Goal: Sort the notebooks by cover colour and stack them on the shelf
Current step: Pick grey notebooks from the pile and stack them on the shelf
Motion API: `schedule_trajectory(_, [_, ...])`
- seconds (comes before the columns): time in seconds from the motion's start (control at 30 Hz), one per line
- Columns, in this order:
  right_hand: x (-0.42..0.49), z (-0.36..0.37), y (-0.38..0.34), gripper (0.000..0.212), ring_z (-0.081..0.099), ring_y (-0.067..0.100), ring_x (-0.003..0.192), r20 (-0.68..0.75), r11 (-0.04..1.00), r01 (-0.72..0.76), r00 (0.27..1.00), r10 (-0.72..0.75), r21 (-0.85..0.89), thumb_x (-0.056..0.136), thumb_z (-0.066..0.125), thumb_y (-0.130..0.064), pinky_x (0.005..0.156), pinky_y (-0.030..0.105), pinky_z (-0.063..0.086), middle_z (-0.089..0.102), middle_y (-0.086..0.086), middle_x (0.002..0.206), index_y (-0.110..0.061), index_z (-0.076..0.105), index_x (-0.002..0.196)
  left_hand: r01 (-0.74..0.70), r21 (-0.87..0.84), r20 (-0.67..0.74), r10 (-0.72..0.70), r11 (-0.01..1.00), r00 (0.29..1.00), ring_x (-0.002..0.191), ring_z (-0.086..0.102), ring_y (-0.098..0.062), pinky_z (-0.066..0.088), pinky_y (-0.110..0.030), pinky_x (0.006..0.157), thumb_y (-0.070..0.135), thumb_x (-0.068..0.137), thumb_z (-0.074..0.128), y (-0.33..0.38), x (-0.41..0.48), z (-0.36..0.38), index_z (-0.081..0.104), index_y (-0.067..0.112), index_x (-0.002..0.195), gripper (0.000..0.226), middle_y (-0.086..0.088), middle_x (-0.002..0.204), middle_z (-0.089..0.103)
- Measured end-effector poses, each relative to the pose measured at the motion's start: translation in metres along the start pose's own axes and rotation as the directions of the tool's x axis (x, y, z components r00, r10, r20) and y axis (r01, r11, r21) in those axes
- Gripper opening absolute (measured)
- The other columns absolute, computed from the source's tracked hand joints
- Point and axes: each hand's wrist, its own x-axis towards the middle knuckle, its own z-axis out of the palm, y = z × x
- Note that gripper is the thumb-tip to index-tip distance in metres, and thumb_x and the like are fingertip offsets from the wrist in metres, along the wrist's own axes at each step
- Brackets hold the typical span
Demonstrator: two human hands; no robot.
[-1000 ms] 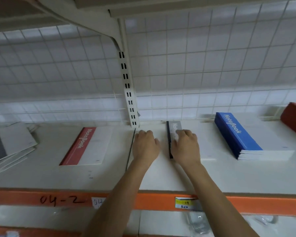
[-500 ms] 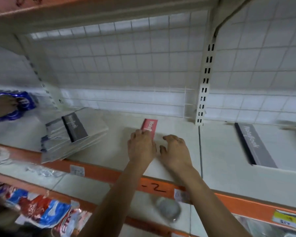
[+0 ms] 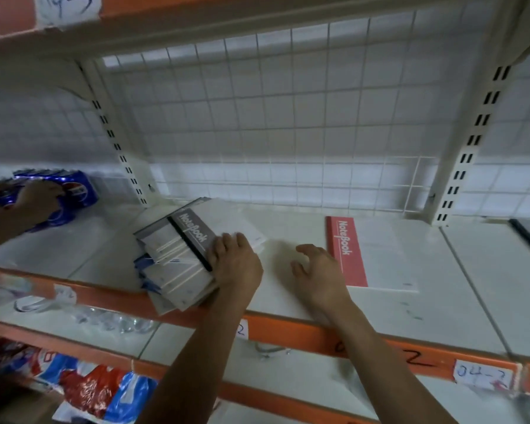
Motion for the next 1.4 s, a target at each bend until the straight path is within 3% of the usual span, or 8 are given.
schedule_trajectory(0.2, [0.019,-0.002,0.0,0.052,0.057,0.023,0.108,-0.071,0.907,-0.223,0.962,0.264,0.357,0.094,0.046,-0.046,0.09,0.03,0.042,0.06,0.011,0.115,-0.008,0.049,0.13,-0.313,-0.061,-0.276,0.286,0.948,0.918,0.084,0.062,-0.026,0.052,-0.036,0.075,0.027,0.089,0.062,-0.002,-0.012,0.008,0.07,0.014,0.091,0.015,-0.004,0.088,0.071])
schedule_trajectory(0.4, [0.025,-0.04,-0.001,0.049,0.068,0.032,0.083,0.544,0.134,-0.593,0.791,0.281,0.794,0.094,0.043,-0.048,0.065,0.04,0.06,0.07,0.021,0.096,-0.004,0.055,0.112,-0.657,-0.48,-0.333,0.573,0.581,0.749,0.084,0.061,-0.016,0.044,-0.025,0.07,0.039,0.096,0.03,0.002,-0.013,-0.012,0.065,0.016,0.106,0.043,-0.002,0.098,0.071])
schedule_trajectory(0.53, [0.027,-0.035,0.003,0.031,0.064,0.026,0.08,0.513,0.256,-0.596,0.795,0.324,0.761,0.092,0.04,0.007,0.055,0.035,0.059,0.067,0.011,0.089,-0.006,0.054,0.116,-0.442,-0.524,-0.286,0.338,0.728,0.896,0.104,0.062,-0.023,0.048,-0.029,0.086,0.049,0.094,0.028,-0.006,0.015,-0.02,0.063,0.013,0.117,0.055,-0.008,0.116,0.066])
schedule_trajectory(0.63, [0.023,-0.033,0.005,0.028,0.064,0.025,0.077,0.494,0.375,-0.586,0.81,0.317,0.719,0.09,0.041,0.008,0.057,0.034,0.056,0.067,0.01,0.089,-0.008,0.057,0.107,-0.095,-0.212,-0.103,0.074,0.973,0.992,0.143,0.022,-0.031,0.021,-0.041,0.115,0.04,0.098,0.035,-0.026,0.049,-0.026,0.028,0.008,0.147,0.058,-0.018,0.154,0.023])
schedule_trajectory(0.8, [0.02,-0.033,0.006,0.03,0.064,0.031,0.082,0.418,0.484,-0.538,0.842,0.34,0.69,0.084,0.044,0.01,0.066,0.037,0.055,0.065,0.015,0.094,-0.004,0.058,0.106,0.244,-0.106,0.2,-0.219,0.964,0.955,0.145,0.004,-0.037,0.002,-0.055,0.115,0.052,0.098,0.026,-0.047,0.06,-0.013,0.004,0.001,0.15,0.076,-0.027,0.155,0.004])
schedule_trajectory(1.1, [0.021,-0.025,-0.005,0.025,0.06,0.025,0.074,0.367,0.48,-0.496,0.865,0.342,0.723,0.087,0.043,0.007,0.06,0.033,0.051,0.062,0.007,0.083,-0.011,0.056,0.098,0.104,0.151,0.026,-0.109,0.983,0.994,0.123,0.043,-0.034,0.04,-0.041,0.098,0.013,0.093,0.046,-0.004,0.019,-0.025,0.05,0.011,0.127,0.034,-0.014,0.134,0.045])
schedule_trajectory(1.3, [0.029,-0.012,-0.01,0.037,0.068,0.029,0.095,0.406,0.265,-0.499,0.85,0.334,0.825,0.092,0.051,-0.044,0.086,0.043,0.053,0.071,0.012,0.1,-0.012,0.062,0.107,-0.286,-0.173,0.008,0.292,0.942,0.956,0.095,0.064,-0.025,0.05,-0.033,0.073,0.021,0.096,0.042,0.03,-0.007,-0.062,0.062,0.016,0.113,0.027,-0.006,0.106,0.067])
schedule_trajectory(1.4, [0.027,-0.01,-0.009,0.018,0.068,0.027,0.082,0.355,0.318,-0.45,0.88,0.316,0.834,0.095,0.052,-0.024,0.075,0.04,0.055,0.071,0.013,0.091,-0.011,0.063,0.101,-0.259,-0.529,0.2,0.415,0.808,0.887,0.083,0.064,-0.024,0.048,-0.029,0.066,0.039,0.097,0.041,0.035,-0.006,-0.074,0.066,0.014,0.105,0.037,-0.007,0.095,0.068])
